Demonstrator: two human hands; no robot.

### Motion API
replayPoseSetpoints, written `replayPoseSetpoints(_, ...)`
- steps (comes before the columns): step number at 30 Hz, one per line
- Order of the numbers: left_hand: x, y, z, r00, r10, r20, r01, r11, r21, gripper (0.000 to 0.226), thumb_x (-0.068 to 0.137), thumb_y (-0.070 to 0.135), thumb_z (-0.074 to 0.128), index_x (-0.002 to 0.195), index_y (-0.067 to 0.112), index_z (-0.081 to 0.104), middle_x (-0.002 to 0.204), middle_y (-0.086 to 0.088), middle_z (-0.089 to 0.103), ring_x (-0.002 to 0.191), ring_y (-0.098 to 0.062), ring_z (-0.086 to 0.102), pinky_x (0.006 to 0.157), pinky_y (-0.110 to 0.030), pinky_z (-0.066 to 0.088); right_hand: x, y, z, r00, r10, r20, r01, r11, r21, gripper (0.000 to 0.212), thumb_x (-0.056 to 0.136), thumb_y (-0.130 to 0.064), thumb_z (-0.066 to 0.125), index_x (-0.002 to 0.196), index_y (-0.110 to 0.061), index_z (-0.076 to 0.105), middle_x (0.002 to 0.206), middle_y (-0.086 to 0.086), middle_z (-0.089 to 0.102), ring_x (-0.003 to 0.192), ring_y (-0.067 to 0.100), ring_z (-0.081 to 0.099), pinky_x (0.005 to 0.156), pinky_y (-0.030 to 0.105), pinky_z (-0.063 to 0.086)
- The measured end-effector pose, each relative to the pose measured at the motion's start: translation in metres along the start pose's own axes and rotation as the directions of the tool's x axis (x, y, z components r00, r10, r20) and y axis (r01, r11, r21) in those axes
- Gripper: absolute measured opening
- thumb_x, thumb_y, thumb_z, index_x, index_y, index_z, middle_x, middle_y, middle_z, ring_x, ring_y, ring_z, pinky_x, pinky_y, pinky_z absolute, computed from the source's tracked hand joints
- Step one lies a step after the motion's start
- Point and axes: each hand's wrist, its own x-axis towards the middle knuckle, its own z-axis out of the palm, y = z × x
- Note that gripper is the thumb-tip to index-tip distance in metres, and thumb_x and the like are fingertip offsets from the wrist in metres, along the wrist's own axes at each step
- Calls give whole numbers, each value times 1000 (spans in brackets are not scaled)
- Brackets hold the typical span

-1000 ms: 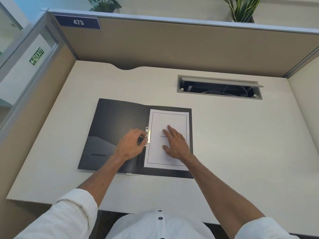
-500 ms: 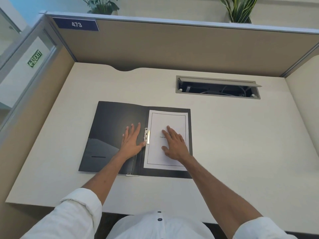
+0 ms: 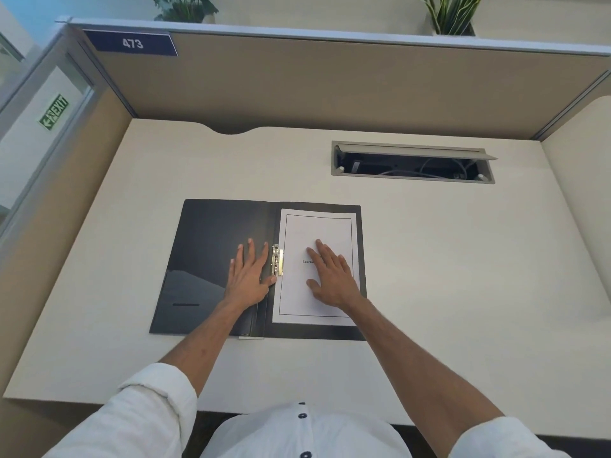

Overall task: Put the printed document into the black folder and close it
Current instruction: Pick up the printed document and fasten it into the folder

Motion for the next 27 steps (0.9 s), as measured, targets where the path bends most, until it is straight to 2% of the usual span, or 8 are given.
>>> replayPoseSetpoints(8,-9,-6,-4,999,47,-16,-47,999,22,90,110,60,46,174,29,-8,179,-7,-26,165,-32,-25,127,-49,-13,-1,2,0,1000,-16,-7,16,1000,3,82,107,-42,53,172,-28,5,180,-3,-14,167,20,-8,134,50,0)
replayPoseSetpoints(15,-29,-26,-15,995,75,-60,-74,997,21,79,113,50,43,175,24,1,181,-5,-18,168,-28,-18,135,-52,-4,-1,-12,-3,999,18,-28,-17,999,33,80,107,-32,57,172,-25,10,181,0,-8,167,22,-4,135,54,5)
replayPoseSetpoints(20,-51,-59,-25,985,-12,-171,12,1000,4,81,113,44,47,175,16,2,183,-7,-9,169,-29,-8,135,-52,-1,4,-63,17,984,-88,-157,99,993,59,78,105,-24,56,172,-24,16,181,-1,4,167,21,3,135,51,4)
replayPoseSetpoints(24,-70,-94,-29,951,-129,-282,114,991,-70,76,113,39,48,174,11,13,183,-13,3,170,-33,5,136,-56,9,13,-116,32,970,-213,-115,222,972,80,79,100,-22,59,170,-21,24,180,0,15,166,22,11,135,50,10)
replayPoseSetpoints(27,-81,-116,-33,897,-277,-345,231,958,-168,73,112,35,52,171,7,22,181,-18,14,167,-39,17,134,-56,19,21,-147,41,964,-255,-67,260,962,77,81,97,-23,60,170,-20,24,180,2,15,166,23,12,134,52,13)
